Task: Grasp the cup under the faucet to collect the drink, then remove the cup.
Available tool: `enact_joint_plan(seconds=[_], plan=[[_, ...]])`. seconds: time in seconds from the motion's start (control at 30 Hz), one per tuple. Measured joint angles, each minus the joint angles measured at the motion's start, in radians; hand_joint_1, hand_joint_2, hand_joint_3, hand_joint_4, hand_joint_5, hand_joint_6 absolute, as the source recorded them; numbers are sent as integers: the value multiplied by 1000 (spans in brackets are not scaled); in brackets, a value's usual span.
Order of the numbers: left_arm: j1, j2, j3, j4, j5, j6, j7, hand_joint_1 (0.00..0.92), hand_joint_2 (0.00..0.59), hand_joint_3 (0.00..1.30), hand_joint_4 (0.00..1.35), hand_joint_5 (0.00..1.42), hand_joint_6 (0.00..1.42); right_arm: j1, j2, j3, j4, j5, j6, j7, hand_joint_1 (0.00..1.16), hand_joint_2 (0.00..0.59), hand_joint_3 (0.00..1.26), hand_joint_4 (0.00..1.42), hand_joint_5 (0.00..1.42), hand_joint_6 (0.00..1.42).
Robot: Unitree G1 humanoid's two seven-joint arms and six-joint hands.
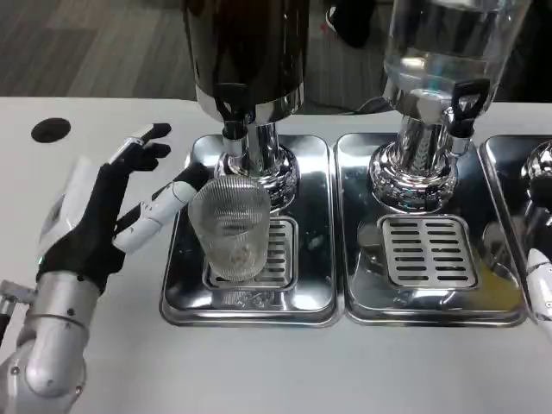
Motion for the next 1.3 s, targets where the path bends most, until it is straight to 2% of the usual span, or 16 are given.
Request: enact_joint_plan(seconds=[0.43, 0.73, 1.13, 1.3], plan=[[-39, -7, -2, -182, -18, 132, -63, 0, 20, 224, 270, 258, 169, 5, 0, -2, -17, 3, 0, 1, 746, 457, 430, 409, 354, 386], [-68, -8, -34, -286, 1, 213, -111, 0, 24, 268, 297, 275, 188, 18, 0, -6, -19, 14, 0, 3, 746, 457, 430, 409, 354, 386], [-71, -26, -82, -361, 25, 253, -129, 0, 25, 304, 317, 286, 192, 22, 0, -15, -19, 20, -10, 7, 746, 457, 430, 409, 354, 386], [-67, -32, -82, -370, 25, 261, -129, 0, 25, 381, 345, 286, 194, 24, 0, -15, -19, 20, -12, 10, 746, 458, 425, 409, 354, 386]])
